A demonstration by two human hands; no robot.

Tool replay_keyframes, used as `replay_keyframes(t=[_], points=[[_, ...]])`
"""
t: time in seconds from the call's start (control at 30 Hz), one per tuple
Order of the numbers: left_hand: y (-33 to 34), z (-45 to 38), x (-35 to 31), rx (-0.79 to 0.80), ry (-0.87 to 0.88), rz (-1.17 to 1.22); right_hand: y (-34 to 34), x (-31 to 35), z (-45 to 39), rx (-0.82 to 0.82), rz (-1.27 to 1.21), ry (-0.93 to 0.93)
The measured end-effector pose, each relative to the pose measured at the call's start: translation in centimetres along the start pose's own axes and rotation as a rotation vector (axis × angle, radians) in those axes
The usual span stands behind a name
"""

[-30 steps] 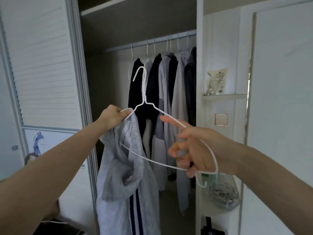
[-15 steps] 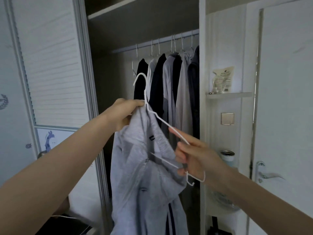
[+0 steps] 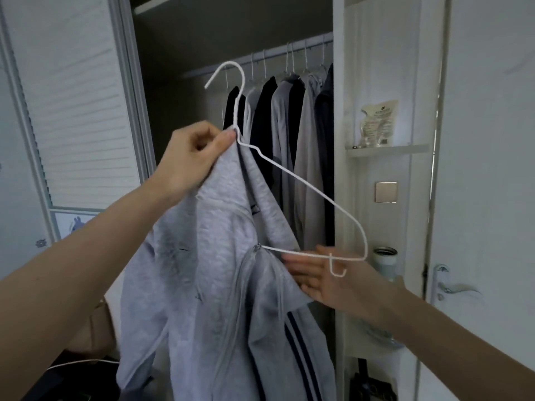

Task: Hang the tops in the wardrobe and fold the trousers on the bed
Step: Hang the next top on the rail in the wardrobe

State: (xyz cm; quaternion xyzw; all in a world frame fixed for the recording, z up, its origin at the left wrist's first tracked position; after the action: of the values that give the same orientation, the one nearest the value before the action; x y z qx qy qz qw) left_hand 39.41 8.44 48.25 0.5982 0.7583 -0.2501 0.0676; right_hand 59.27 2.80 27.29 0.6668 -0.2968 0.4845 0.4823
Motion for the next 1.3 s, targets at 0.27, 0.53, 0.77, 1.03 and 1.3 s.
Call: replay_keyframes(t=[0.27, 0.53, 0.77, 1.03, 1.3], points=[[-2.1, 0.9, 4.5, -0.143, -0.168, -0.073, -0.4, 1.5, 2.1, -0.215, 1.781, -0.438], [-1.0, 2.9, 3.0, 0.0, -0.01, -0.374, 0.6, 9.1, 3.3, -0.498, 1.684, -0.777], [2.2, 3.7, -1.1, 0.057, 0.102, -0.331, 6.6, 11.3, -0.1, -0.333, 1.131, -0.92], [-4.5, 4.6, 3.8, -0.004, 0.007, -0.507, 2.8, 15.4, 1.9, -0.422, 0.686, -0.962], [-5.9, 5.3, 8.7, -0.302, -0.276, -0.219, -0.5, 14.8, 1.2, -0.425, 1.038, -0.594]])
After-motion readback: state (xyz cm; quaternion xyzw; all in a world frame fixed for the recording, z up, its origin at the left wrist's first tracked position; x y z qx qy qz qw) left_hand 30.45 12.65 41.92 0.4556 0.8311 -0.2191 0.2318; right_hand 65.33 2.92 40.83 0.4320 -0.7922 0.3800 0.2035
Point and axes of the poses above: each hand's wrist, its own z-axis away from the middle knuckle, its own y-axis out of the palm, x = y × z, the point moved 7 cm from there along -z, towards the middle knuckle, and after that the axes turned 1 degree about -x, right-handed, at the moved point
